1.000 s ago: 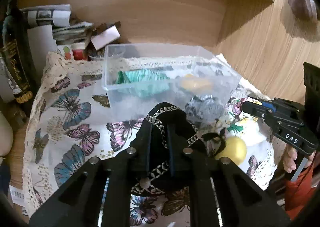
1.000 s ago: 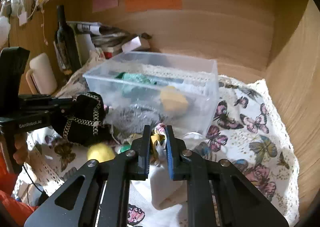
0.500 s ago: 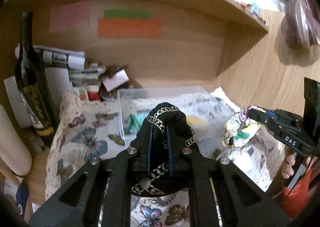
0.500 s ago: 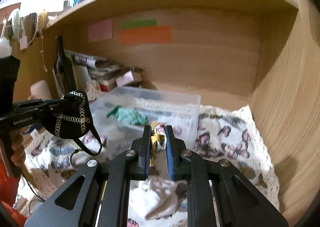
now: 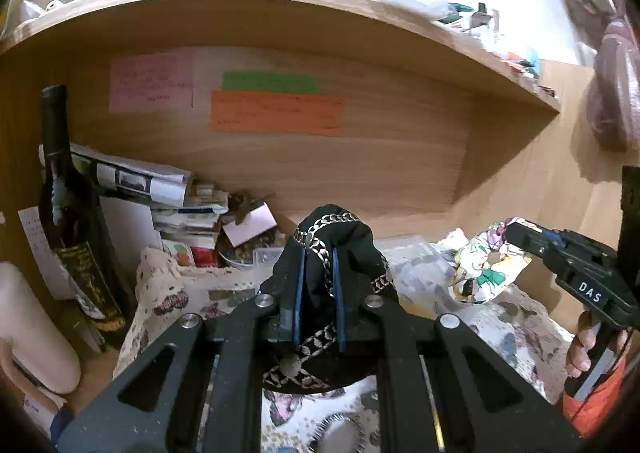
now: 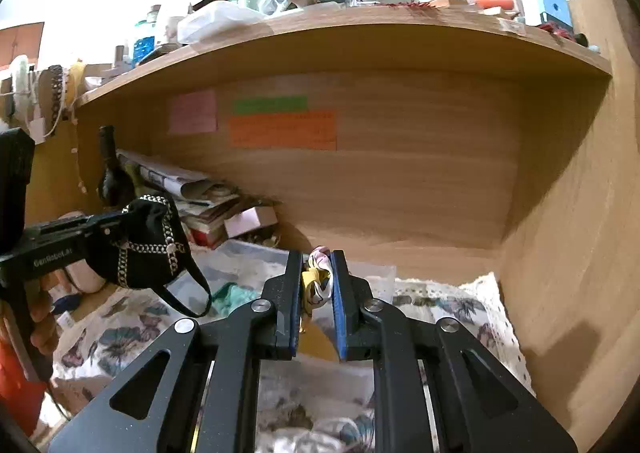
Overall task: Organize soft objects
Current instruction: 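Carry the bag and floral fabric over the clear box and release both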
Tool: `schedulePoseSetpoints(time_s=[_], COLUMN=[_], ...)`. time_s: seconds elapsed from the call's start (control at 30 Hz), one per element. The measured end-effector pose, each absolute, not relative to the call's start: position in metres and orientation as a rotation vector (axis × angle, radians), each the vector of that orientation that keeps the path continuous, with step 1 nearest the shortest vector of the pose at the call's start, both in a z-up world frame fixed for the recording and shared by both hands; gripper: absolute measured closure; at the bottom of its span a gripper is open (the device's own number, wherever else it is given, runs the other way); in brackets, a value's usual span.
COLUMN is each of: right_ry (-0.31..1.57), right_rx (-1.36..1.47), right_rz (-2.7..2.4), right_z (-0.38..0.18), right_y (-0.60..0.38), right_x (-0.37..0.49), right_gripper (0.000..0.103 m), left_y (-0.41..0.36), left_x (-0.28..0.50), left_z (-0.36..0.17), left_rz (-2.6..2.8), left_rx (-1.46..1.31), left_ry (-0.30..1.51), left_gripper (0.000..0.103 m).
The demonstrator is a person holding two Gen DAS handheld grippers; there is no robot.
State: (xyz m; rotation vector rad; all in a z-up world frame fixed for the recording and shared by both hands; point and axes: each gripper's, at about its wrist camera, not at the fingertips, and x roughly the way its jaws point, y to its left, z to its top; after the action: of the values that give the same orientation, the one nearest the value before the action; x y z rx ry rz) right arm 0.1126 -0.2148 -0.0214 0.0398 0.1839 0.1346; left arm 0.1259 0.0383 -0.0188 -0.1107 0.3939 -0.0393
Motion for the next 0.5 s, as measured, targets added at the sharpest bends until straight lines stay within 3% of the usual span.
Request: schedulePoseSetpoints(time_s=[0.5], right_ry=[0.369], right_rx=[0.024], right_rz=[0.172], right_z=[-0.036], right_y=[-0.209], right_x=[0.199], right_gripper=[0.091], left_y=[0.037], left_x=[0.208], left_z=[-0.056], left_rz=[-0.018], left_rx=[-0.101], left_ry=[0.551], left_gripper=[0.091])
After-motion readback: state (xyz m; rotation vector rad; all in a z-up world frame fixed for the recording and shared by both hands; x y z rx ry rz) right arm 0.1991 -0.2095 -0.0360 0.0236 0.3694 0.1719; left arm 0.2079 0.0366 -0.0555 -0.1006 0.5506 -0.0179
